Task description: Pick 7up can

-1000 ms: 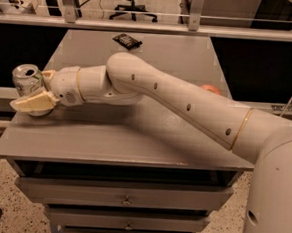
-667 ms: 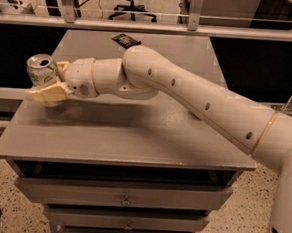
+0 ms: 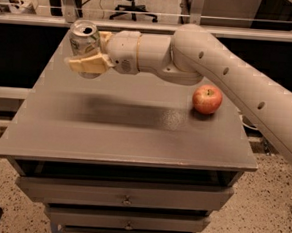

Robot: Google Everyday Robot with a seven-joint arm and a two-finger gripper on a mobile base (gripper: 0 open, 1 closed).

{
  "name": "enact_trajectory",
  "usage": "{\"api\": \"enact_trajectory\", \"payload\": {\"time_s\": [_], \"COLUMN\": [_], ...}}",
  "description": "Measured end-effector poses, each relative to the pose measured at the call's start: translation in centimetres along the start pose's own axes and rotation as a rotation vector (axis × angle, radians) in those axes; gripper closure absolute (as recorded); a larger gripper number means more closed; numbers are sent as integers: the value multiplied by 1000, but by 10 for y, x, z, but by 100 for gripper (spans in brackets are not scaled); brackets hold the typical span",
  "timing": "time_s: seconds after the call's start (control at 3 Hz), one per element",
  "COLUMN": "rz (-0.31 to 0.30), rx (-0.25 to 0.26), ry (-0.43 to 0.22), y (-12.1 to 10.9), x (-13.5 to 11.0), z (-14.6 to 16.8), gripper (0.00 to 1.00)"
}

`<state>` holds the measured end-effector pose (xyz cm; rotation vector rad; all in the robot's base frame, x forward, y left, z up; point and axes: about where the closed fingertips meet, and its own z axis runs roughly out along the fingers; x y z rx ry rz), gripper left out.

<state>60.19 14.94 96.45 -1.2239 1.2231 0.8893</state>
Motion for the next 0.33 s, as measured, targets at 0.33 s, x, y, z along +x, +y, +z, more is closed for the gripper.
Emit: {"api": "enact_trajectory", "payload": {"time_s": [0.33], "rz": [0], "rx": [0], "ry": [0], "y": [0], "x": [0], "z": [0], "gripper": [100]}}
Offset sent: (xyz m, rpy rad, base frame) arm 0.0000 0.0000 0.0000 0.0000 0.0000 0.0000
